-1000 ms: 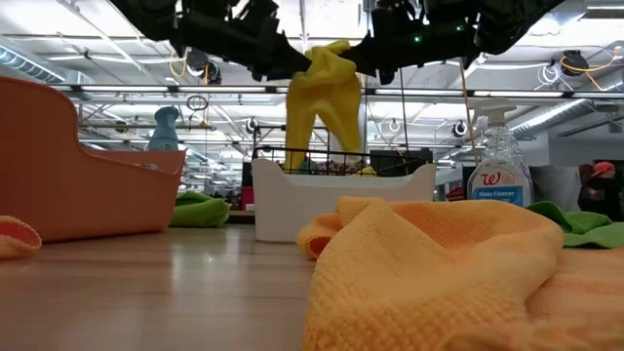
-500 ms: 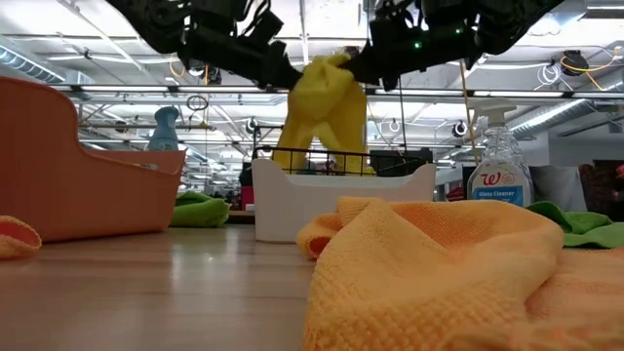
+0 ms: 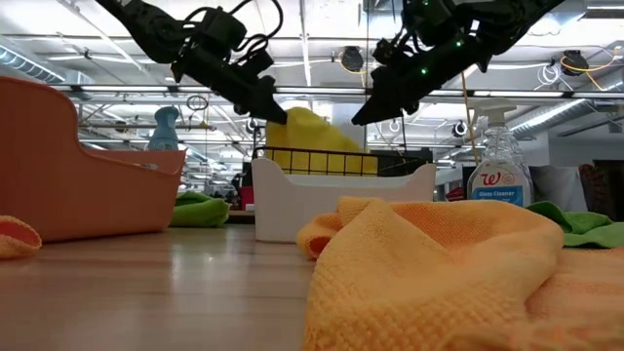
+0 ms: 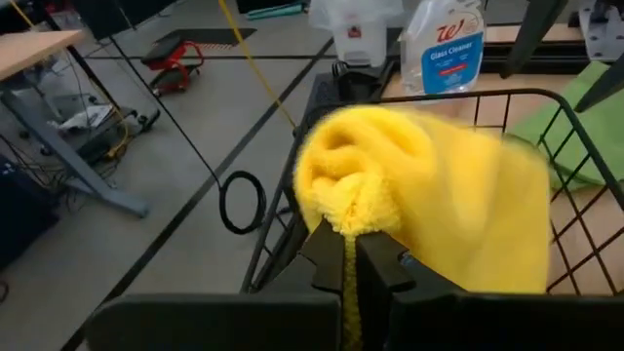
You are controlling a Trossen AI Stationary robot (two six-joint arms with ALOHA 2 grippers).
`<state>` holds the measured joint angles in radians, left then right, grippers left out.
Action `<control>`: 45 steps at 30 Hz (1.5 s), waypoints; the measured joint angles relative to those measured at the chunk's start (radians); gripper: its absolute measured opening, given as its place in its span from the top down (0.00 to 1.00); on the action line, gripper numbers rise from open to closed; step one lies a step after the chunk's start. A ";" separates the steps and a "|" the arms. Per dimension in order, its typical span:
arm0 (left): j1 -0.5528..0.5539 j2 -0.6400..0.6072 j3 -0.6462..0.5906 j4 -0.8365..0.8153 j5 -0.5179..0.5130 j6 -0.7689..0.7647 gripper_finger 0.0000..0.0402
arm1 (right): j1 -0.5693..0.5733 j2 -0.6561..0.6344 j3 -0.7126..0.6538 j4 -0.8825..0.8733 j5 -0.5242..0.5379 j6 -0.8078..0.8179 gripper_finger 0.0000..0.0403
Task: Sort microfiber towel by color & place in baskets
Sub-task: Put the yellow towel into the black wire basket
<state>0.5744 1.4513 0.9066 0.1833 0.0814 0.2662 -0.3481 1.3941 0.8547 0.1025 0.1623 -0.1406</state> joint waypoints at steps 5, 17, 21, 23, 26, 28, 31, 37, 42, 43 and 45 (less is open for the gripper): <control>0.018 0.016 0.000 -0.022 0.004 -0.044 0.99 | 0.000 0.000 0.000 0.000 -0.008 0.022 0.53; 0.032 0.059 -0.001 -0.025 -0.002 -0.055 0.66 | 0.002 0.000 0.000 0.003 -0.010 0.042 0.52; 0.032 0.016 0.041 -0.157 -0.002 -0.079 0.49 | 0.003 0.000 0.000 -0.035 -0.011 0.054 0.52; 0.032 -0.006 0.103 -0.316 0.009 -0.083 0.42 | 0.003 0.000 0.000 -0.059 -0.011 0.066 0.52; 0.032 -0.020 0.186 -0.472 0.011 -0.058 0.35 | 0.003 0.000 0.000 -0.081 -0.011 0.072 0.52; 0.031 -0.024 0.221 -0.479 0.013 -0.054 0.33 | 0.003 0.000 0.000 -0.085 -0.025 0.087 0.52; 0.020 -0.026 0.250 -0.458 0.035 -0.051 0.33 | 0.004 -0.001 0.000 -0.093 -0.080 0.120 0.52; -0.002 0.002 0.251 -0.488 0.021 -0.040 0.47 | 0.029 -0.001 0.000 -0.180 -0.148 0.156 0.52; 0.003 0.069 0.251 -0.448 0.010 -0.041 0.74 | 0.061 -0.001 0.000 -0.216 -0.149 0.156 0.52; 0.003 0.094 0.251 -0.430 0.010 -0.040 0.79 | 0.067 -0.001 0.000 -0.217 -0.149 0.156 0.52; 0.001 0.155 0.251 -0.391 0.011 -0.023 0.90 | 0.076 -0.001 0.000 -0.216 -0.149 0.155 0.52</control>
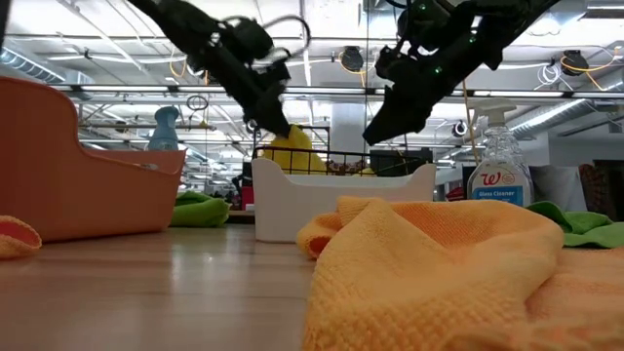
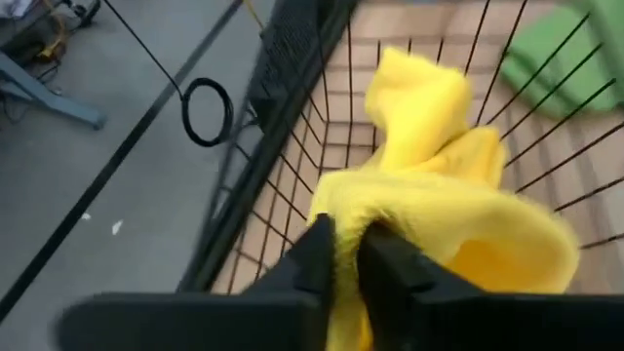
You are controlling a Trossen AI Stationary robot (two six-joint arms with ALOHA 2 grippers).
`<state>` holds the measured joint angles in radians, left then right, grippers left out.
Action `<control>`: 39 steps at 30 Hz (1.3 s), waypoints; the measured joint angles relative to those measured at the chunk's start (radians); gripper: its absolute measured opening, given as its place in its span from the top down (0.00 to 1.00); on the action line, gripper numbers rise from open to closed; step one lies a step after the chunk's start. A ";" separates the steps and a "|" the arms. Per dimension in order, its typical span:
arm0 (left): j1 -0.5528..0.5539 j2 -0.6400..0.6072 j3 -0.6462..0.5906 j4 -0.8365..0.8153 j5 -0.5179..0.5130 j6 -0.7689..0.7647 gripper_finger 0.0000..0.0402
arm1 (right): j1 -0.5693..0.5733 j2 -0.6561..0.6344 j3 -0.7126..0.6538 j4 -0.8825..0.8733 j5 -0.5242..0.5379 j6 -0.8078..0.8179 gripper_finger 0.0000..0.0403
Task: Sort microfiber towel by color & place in baskets
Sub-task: Put the yellow towel into the black wire basket
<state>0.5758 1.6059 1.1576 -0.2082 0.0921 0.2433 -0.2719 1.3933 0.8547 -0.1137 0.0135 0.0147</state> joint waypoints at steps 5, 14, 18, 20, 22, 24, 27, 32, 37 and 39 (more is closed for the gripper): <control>0.001 0.137 0.018 0.048 0.005 0.028 0.94 | 0.007 0.000 0.000 -0.012 0.006 -0.009 0.52; -0.020 0.128 0.149 -0.347 0.023 -0.026 0.49 | 0.005 0.000 0.000 0.022 0.015 -0.087 0.52; -0.043 0.073 0.157 -0.396 0.019 -0.051 0.30 | -0.011 0.000 0.000 0.207 0.011 -0.077 0.54; -0.058 0.051 0.157 -0.394 0.018 -0.054 0.22 | -0.025 0.013 0.007 0.281 -0.020 -0.057 0.59; -0.072 0.034 0.157 -0.388 0.018 -0.054 0.16 | -0.039 0.035 0.023 0.318 -0.059 -0.054 0.67; -0.081 0.024 0.157 -0.372 0.016 -0.052 0.12 | -0.054 0.075 0.053 0.338 -0.097 -0.059 0.76; -0.084 0.005 0.157 -0.377 -0.012 -0.067 0.09 | -0.080 0.160 0.118 0.343 -0.129 -0.085 0.92; -0.085 -0.076 0.156 -0.460 -0.046 -0.160 0.08 | -0.133 0.346 0.272 0.315 -0.206 -0.129 0.97; -0.086 -0.188 0.103 -0.491 -0.098 -0.187 0.08 | -0.199 0.519 0.469 0.159 -0.299 -0.106 0.99; -0.087 -0.224 0.066 -0.487 -0.101 -0.197 0.08 | -0.216 0.579 0.533 0.081 -0.302 -0.093 0.99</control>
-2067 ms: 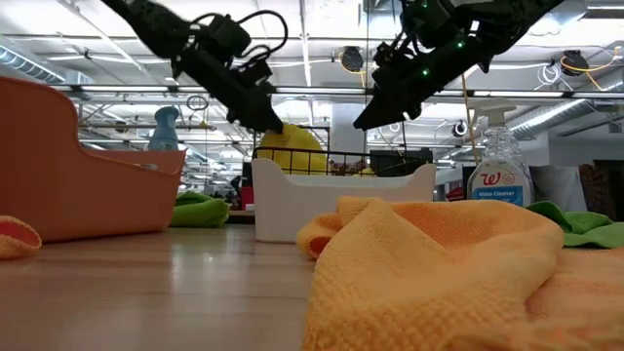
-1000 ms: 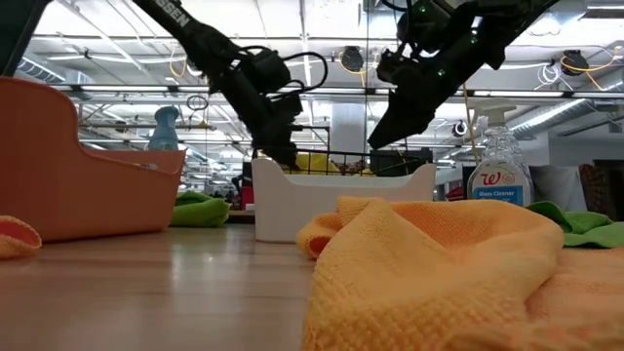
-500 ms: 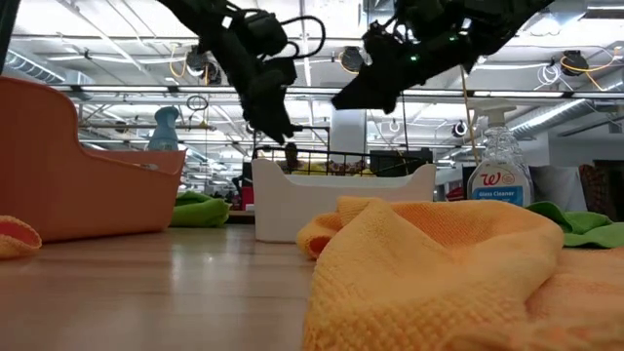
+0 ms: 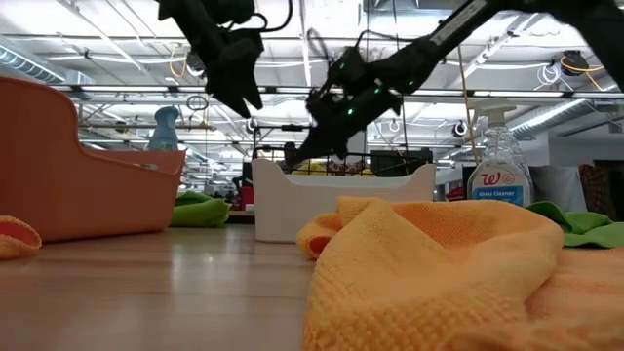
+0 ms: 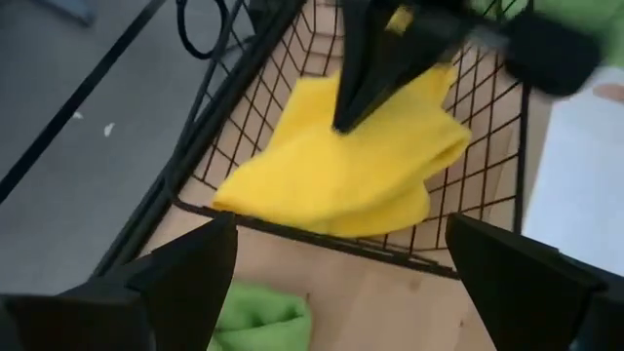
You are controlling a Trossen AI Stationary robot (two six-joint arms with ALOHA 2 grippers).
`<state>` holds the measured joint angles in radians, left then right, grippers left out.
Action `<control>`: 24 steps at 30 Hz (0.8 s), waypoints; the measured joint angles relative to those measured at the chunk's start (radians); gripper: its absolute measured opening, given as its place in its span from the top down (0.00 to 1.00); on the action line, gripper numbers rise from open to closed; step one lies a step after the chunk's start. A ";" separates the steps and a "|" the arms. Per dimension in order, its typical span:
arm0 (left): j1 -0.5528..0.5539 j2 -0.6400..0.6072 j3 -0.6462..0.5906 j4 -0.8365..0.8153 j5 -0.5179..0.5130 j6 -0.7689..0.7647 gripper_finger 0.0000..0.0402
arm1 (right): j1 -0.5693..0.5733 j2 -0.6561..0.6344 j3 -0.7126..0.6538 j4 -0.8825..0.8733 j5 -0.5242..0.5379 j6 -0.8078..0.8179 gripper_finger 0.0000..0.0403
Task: Sort microfiber towel by color & place in baskets
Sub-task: Put the yellow towel into the black wire basket, then put the top green towel into the white bin
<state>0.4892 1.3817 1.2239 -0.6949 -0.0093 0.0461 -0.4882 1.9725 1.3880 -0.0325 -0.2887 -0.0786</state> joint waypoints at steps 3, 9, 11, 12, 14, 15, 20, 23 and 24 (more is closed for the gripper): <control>-0.001 -0.048 -0.069 0.018 -0.005 -0.020 0.08 | -0.012 0.073 0.060 -0.067 -0.007 0.006 0.99; -0.008 -0.073 -0.182 0.106 -0.011 -0.040 0.08 | -0.038 0.130 0.071 -0.130 -0.036 0.054 1.00; -0.008 -0.073 -0.214 0.114 -0.012 -0.041 0.08 | -0.040 0.117 0.073 -0.135 -0.040 0.072 1.00; -0.008 -0.073 -0.225 0.127 -0.015 -0.041 0.08 | -0.040 0.107 0.073 -0.143 -0.047 0.074 1.00; -0.009 -0.073 -0.239 0.146 -0.024 -0.042 0.08 | -0.034 0.084 0.073 -0.155 -0.054 0.072 1.00; -0.009 -0.073 -0.242 0.147 -0.035 -0.042 0.08 | -0.030 0.072 0.073 -0.158 -0.053 0.069 1.00; -0.002 -0.073 -0.242 0.125 -0.093 -0.030 0.08 | -0.013 -0.027 0.073 -0.219 -0.050 0.065 1.00; 0.018 -0.073 -0.242 0.103 -0.100 -0.004 0.08 | 0.010 -0.104 0.074 -0.282 -0.017 0.043 1.00; 0.028 -0.073 -0.242 0.101 -0.099 -0.003 0.08 | 0.024 -0.131 0.074 -0.325 0.003 0.033 1.00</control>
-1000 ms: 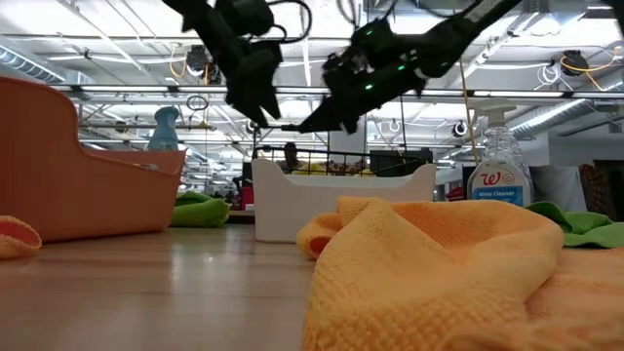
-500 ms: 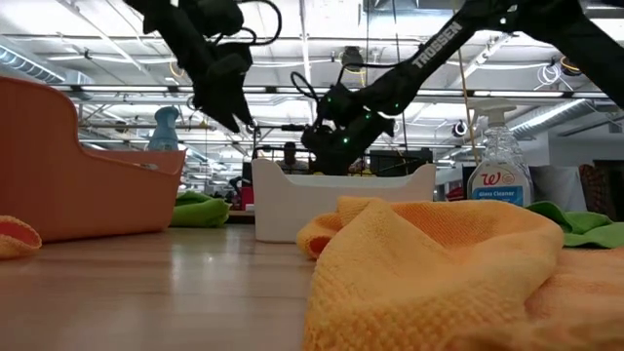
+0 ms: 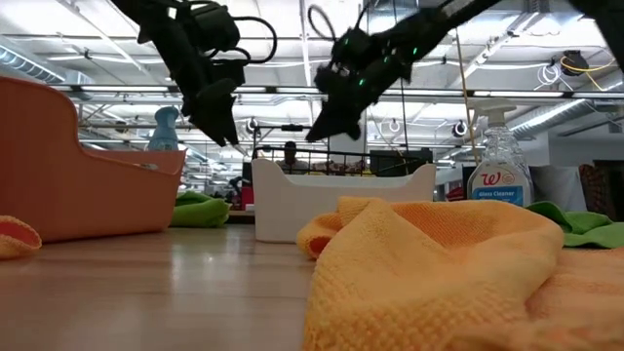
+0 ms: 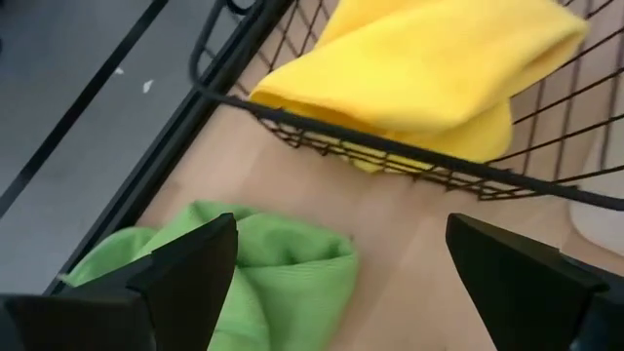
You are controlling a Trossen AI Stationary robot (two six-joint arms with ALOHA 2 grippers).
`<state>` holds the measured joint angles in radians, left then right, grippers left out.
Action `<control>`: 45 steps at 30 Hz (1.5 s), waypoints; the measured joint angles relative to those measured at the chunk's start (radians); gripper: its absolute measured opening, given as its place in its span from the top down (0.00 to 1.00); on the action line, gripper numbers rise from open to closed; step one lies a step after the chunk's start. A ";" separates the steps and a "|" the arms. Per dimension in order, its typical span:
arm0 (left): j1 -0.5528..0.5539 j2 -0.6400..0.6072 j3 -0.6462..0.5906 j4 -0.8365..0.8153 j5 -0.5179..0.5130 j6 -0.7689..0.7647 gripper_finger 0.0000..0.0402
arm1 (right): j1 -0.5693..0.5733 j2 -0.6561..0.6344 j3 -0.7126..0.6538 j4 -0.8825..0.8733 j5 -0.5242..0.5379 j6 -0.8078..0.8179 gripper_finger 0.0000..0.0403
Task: Sort microfiber towel by color & place in baskets
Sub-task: Put the top green towel into the white bin
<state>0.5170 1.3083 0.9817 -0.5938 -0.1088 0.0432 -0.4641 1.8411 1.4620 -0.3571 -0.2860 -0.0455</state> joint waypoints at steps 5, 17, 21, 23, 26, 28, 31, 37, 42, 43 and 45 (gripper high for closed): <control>0.070 0.022 0.001 -0.024 0.027 0.041 0.08 | 0.085 -0.107 0.000 -0.164 0.081 -0.037 1.00; 0.164 0.230 0.000 -0.061 0.028 0.076 0.08 | 0.314 -0.234 -0.124 -0.269 0.212 -0.025 1.00; 0.159 0.256 0.000 -0.059 0.026 0.098 0.08 | 0.350 -0.242 -0.203 -0.232 0.217 0.013 1.00; 0.152 0.267 0.000 -0.059 0.028 0.099 0.08 | 0.360 -0.245 -0.240 -0.208 0.215 0.027 1.00; 0.146 0.296 0.000 -0.046 0.031 0.101 0.08 | 0.369 -0.245 -0.286 -0.168 0.215 0.044 1.00; 0.147 0.326 0.001 -0.041 0.032 0.105 0.08 | 0.370 -0.245 -0.304 -0.141 0.213 0.055 1.00; 0.146 0.366 0.001 -0.048 0.051 0.121 0.09 | 0.373 -0.245 -0.315 -0.131 0.213 0.064 1.00; 0.146 0.420 0.001 -0.032 0.055 0.121 0.25 | 0.389 -0.245 -0.315 -0.120 0.211 0.063 1.00; 0.145 0.450 0.004 0.002 0.055 0.121 0.52 | 0.402 -0.245 -0.315 -0.117 0.211 0.061 1.00; 0.145 0.453 0.005 0.008 0.058 0.120 0.58 | 0.403 -0.245 -0.315 -0.117 0.211 0.061 1.00; 0.146 0.455 0.005 0.017 0.079 0.120 0.71 | 0.412 -0.245 -0.315 -0.117 0.211 0.061 1.00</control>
<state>0.6627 1.7631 0.9866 -0.5770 -0.0293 0.1635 -0.0523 1.5963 1.1465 -0.4738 -0.0750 0.0151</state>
